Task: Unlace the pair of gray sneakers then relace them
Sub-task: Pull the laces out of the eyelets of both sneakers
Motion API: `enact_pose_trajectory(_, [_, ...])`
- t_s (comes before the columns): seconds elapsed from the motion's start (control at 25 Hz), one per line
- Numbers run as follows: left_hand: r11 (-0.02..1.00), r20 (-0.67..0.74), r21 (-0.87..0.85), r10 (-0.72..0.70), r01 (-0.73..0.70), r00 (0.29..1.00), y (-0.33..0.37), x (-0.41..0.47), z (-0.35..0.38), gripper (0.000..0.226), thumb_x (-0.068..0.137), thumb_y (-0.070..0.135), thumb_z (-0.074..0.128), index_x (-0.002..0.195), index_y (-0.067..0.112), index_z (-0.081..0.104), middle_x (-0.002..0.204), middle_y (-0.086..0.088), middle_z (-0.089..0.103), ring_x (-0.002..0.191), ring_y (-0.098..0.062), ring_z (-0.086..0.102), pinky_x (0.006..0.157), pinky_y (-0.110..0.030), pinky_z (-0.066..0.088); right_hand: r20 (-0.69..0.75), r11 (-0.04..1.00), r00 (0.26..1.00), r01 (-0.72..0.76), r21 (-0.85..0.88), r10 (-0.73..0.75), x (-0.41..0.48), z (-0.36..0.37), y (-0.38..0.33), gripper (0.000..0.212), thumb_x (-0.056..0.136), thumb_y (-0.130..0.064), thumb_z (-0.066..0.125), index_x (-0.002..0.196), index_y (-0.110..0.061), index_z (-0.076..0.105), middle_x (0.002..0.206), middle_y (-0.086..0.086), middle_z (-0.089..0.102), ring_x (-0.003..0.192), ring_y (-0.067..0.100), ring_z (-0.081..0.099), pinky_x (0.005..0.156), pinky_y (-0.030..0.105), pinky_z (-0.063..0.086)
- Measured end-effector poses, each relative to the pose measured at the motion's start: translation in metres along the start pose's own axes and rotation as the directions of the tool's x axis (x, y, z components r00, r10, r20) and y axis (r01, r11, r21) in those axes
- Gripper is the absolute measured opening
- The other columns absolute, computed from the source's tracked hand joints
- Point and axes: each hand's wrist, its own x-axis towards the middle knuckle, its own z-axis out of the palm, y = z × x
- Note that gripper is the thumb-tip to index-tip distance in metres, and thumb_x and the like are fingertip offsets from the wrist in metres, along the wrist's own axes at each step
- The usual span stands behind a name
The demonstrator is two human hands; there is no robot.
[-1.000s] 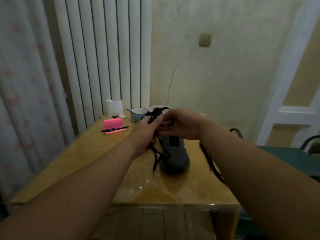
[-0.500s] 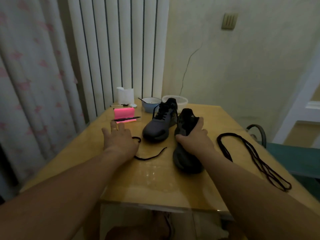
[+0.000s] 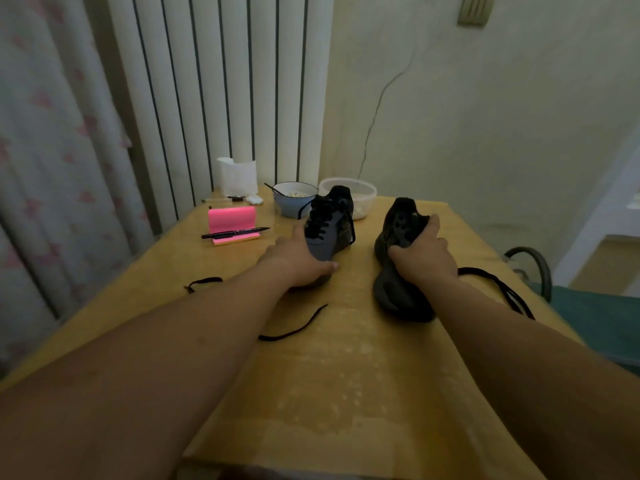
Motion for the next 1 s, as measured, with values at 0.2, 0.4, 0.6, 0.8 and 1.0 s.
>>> enact_pose_trajectory(0.2, [0.999,0.012,-0.002,-0.035,0.035,0.999,0.013,0.000,0.002,0.131,0.062,0.063,0.084,0.162,0.043,0.001,0.142,-0.008,0.048,0.120,-0.038,0.057,0.099,-0.053,0.055,-0.337,0.925,0.861,0.340,-0.171,-0.379,-0.026,0.008,-0.015,0.066,0.097,-0.040,0.060,0.151,-0.011,0.037,0.138,0.015,0.053,0.124,0.034,0.053,0.102,0.050,0.046])
enact_pose_trajectory(0.4, [0.998,0.018,0.057,0.009,-0.010,1.000,0.029,-0.022,0.017,0.089,0.058,0.082,0.044,0.125,0.025,0.054,0.120,-0.012,0.058,0.097,-0.035,0.059,0.089,-0.051,0.054,0.122,0.877,0.936,0.257,0.406,-0.331,-0.091,0.029,-0.025,0.042,0.109,-0.047,0.039,0.129,-0.015,0.057,0.117,0.007,0.065,0.096,0.019,0.061,0.080,0.040,0.050])
enact_pose_trajectory(0.6, [0.989,-0.066,-0.144,0.011,-0.021,0.998,0.036,-0.155,0.031,0.075,0.081,0.077,0.047,0.136,0.026,0.048,0.132,-0.008,0.048,0.123,-0.035,0.046,0.098,-0.049,0.043,0.093,0.824,0.960,0.173,0.540,-0.263,-0.136,0.015,0.015,0.051,0.103,-0.063,0.043,0.126,-0.020,0.060,0.114,-0.002,0.067,0.102,0.016,0.064,0.093,0.047,0.055])
enact_pose_trajectory(0.8, [0.948,-0.220,-0.287,0.073,-0.136,0.973,0.008,-0.172,0.038,0.027,0.105,0.048,0.046,0.118,0.026,0.055,0.115,0.000,0.061,0.100,-0.018,0.060,0.087,-0.042,0.054,0.052,0.918,0.968,0.215,0.334,-0.245,-0.155,0.011,0.032,0.037,0.103,-0.060,0.050,0.104,-0.024,0.056,0.094,-0.008,0.064,0.084,0.010,0.062,0.080,0.042,0.058])
enact_pose_trajectory(1.0, [0.887,-0.334,-0.350,0.183,-0.302,0.925,0.017,-0.123,0.013,0.032,0.104,0.038,0.060,0.131,0.022,0.055,0.105,0.004,0.059,0.091,-0.011,0.059,0.069,-0.028,0.048,-0.008,0.895,0.919,0.386,0.223,-0.394,-0.116,-0.001,0.017,0.028,0.109,-0.037,0.048,0.123,-0.022,0.066,0.105,-0.007,0.069,0.097,0.012,0.062,0.070,0.028,0.046])
